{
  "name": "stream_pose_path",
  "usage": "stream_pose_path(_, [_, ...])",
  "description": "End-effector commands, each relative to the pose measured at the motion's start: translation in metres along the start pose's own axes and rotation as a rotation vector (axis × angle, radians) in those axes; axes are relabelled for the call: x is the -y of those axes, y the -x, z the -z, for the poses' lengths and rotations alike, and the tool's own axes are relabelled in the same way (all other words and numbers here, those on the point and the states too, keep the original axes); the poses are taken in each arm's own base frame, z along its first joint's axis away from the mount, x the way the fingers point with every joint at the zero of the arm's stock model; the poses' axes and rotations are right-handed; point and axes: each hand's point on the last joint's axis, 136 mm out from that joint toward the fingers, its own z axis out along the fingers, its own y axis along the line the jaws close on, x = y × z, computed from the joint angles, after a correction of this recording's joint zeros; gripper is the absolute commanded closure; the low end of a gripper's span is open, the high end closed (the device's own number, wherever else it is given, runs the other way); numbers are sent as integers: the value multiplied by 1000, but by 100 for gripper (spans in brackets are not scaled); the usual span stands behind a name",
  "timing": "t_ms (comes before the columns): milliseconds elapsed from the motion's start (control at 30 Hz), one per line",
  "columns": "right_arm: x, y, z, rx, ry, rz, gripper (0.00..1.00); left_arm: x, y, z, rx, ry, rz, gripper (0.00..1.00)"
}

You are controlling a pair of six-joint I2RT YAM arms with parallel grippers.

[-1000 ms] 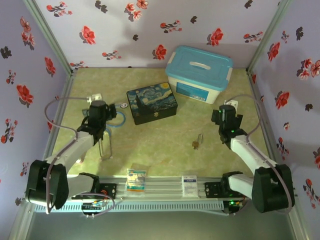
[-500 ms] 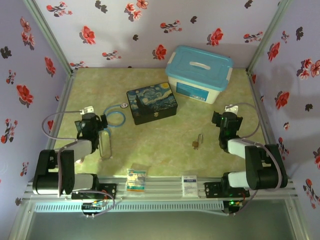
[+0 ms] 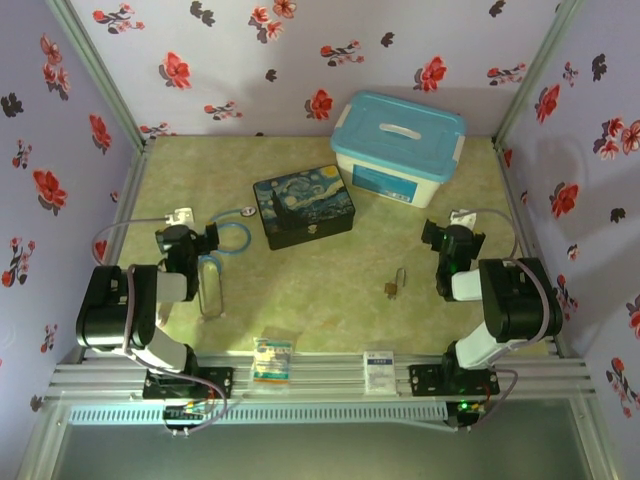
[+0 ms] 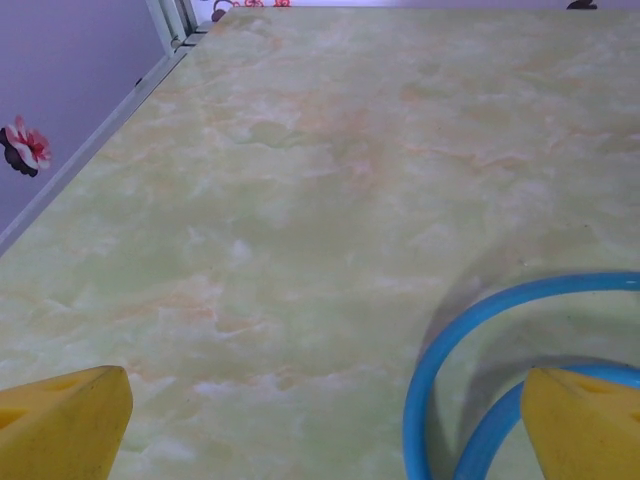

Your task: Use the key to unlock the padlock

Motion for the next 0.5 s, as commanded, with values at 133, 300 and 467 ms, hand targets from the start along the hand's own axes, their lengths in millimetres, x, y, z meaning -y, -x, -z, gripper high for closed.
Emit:
stream_pose_path(133, [3, 11, 0, 24, -14, -28, 1, 3, 18, -2, 60, -20, -17, 0])
stream_pose_path(300, [3, 11, 0, 25, -13, -27, 1, 8, 17, -2, 57, -46, -34, 0])
stream_pose_path(467, [3, 11, 0, 25, -14, -29, 1, 8, 17, -4, 46, -89, -11, 0])
